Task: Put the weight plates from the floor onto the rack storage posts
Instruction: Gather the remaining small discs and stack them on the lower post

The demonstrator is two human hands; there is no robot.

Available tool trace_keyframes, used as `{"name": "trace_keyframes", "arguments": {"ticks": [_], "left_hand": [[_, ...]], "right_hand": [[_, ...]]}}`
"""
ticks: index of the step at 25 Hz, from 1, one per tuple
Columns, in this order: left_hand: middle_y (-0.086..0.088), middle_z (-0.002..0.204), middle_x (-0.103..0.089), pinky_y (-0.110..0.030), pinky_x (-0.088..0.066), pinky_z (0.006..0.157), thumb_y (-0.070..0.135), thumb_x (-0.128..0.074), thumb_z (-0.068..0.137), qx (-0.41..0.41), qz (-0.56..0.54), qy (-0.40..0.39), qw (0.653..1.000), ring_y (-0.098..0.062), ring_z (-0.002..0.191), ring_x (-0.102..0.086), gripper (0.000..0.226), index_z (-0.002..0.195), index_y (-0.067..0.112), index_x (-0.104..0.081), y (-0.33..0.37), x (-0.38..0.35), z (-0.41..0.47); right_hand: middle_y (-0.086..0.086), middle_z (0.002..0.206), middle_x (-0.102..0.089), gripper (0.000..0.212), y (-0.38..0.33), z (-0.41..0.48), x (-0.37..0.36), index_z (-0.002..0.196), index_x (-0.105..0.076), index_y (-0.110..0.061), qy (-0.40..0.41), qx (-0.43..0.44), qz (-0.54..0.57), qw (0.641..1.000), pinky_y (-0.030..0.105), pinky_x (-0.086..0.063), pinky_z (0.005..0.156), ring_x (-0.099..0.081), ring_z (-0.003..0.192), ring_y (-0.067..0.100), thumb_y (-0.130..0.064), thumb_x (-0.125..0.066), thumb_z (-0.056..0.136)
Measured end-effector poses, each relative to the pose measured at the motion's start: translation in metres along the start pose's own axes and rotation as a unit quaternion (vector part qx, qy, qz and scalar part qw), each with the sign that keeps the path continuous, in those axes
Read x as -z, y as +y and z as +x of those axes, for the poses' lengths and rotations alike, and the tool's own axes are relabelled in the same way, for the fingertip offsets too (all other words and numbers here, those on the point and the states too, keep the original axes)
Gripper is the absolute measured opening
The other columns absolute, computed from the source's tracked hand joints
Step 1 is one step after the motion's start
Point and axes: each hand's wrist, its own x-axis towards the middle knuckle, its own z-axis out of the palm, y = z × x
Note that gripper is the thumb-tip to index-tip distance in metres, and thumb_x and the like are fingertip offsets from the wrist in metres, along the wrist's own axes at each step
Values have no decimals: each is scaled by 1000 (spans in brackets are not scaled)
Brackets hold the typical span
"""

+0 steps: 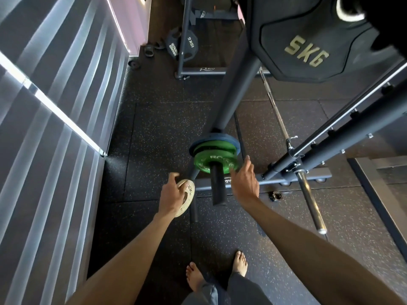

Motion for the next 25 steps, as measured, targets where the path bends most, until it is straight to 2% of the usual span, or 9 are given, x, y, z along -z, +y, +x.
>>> {"name": "trace_keyframes", "arguments": {"ticks": [2,4,6,9,12,15,19,22,25], "left_hand": [[-13,73,-71,-31,-53,52,33,-65,92,68,-55,-26,996,-13,53,-65,28,87,5,-61,-11,0,-19],[-16,65,-66,-28,-47,46,30,-66,91,131,-166,-45,976,-12,43,-61,35,72,2,-61,-16,1,-33],[-20,69,-65,-30,-48,50,29,-67,91,193,-271,-93,938,-18,48,-60,34,76,-2,-67,-12,7,-46],[-15,68,-66,-27,-48,53,31,-63,93,224,-356,-192,887,-18,49,-57,35,96,-3,-72,2,8,-58],[-12,70,-67,-30,-52,57,30,-62,94,194,-400,-209,871,-18,55,-60,32,98,-1,-72,30,-4,-62],[-12,73,-67,-29,-53,61,31,-60,96,98,-344,-181,916,-17,61,-63,32,92,1,-69,58,-16,-58],[5,68,-58,-13,-40,59,29,-72,87,-54,-172,-140,974,-1,60,-52,24,85,7,-64,61,-27,-55],[8,67,-51,-14,-33,57,34,-74,84,-132,-49,-70,988,-3,58,-45,27,78,13,-60,51,-33,-54],[9,77,-47,-18,-31,61,35,-73,85,-174,71,-25,982,-4,62,-41,23,87,14,-63,45,-29,-53]], "right_hand": [[17,132,-50,47,21,-34,-9,139,-33,-10,27,2,76,997,46,-52,76,-62,104,39,-36,-45,102],[15,109,-61,29,35,-62,-18,121,-44,-10,7,16,108,994,37,-44,64,-64,88,39,-32,-43,104],[13,89,-68,29,46,-81,-28,109,-51,-10,-44,10,116,992,33,-39,61,-66,79,37,-35,-40,104],[4,76,-71,53,51,-101,-32,99,-61,-17,-139,19,146,979,40,-56,64,-71,69,23,-58,-28,100],[3,75,-70,42,48,-103,-18,105,-60,-16,-215,27,239,947,36,-59,55,-70,60,15,-52,-39,101],[1,89,-69,40,53,-88,-3,115,-54,-14,-154,30,202,967,37,-58,59,-69,72,15,-50,-52,96],[9,99,-71,42,64,-71,1,120,-45,-18,-136,46,121,982,45,-53,71,-68,88,32,-53,-49,97],[10,99,-69,37,66,-65,-6,117,-41,-21,-145,65,88,983,43,-47,70,-66,94,39,-52,-48,97],[9,106,-69,30,61,-62,-9,114,-47,-22,-110,98,43,988,38,-41,70,-65,95,35,-47,-49,98]]}}
